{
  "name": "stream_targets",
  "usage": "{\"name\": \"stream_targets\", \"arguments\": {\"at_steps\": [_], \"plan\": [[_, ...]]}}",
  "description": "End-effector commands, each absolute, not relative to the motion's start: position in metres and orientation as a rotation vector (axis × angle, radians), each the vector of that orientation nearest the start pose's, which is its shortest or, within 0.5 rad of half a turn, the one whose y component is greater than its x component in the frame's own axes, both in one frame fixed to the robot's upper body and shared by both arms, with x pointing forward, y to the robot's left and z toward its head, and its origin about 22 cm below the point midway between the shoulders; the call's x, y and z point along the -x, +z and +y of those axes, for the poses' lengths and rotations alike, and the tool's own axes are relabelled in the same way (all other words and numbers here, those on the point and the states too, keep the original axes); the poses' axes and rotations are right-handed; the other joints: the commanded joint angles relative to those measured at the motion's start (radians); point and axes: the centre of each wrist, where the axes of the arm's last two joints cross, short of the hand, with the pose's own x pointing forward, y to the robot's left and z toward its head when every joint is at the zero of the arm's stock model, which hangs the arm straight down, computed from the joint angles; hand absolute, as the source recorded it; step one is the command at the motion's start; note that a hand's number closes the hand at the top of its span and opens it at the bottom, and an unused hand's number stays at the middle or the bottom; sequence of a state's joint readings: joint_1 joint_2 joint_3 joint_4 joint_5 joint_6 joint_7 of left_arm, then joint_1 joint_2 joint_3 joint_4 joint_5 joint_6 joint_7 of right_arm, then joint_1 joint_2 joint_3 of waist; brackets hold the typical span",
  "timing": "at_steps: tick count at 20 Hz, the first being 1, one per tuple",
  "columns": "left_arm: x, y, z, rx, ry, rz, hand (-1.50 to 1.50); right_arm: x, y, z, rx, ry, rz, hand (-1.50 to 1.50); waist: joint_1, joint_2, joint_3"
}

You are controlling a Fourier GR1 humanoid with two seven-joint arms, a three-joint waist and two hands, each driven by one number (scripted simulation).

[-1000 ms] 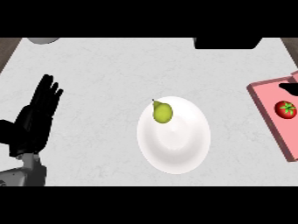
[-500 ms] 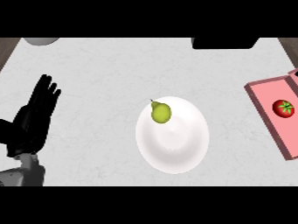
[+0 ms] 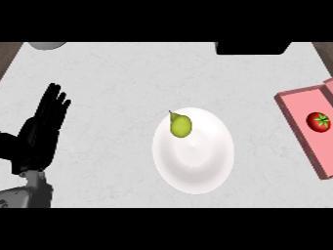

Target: Pick the tomato from the plate and place it in the cardboard box

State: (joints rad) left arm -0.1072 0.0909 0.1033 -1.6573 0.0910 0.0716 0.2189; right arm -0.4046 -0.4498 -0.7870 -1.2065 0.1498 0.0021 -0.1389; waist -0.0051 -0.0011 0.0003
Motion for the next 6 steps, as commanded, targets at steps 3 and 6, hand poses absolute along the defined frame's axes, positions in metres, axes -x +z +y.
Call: {"name": "stream_targets", "arguments": {"at_steps": [3, 6], "plan": [[-0.256, 0.052, 0.274, -0.056, 0.101, -1.550, 0.00, -0.245, 0.110, -0.523, 0.861, -0.376, -1.781, -1.50, 0.008, 0.002, 0.000], [-0.251, 0.055, 0.266, -0.063, 0.113, -1.555, 0.00, -0.241, 0.108, -0.517, 0.844, -0.370, -1.793, -1.50, 0.007, 0.001, 0.000]]}}
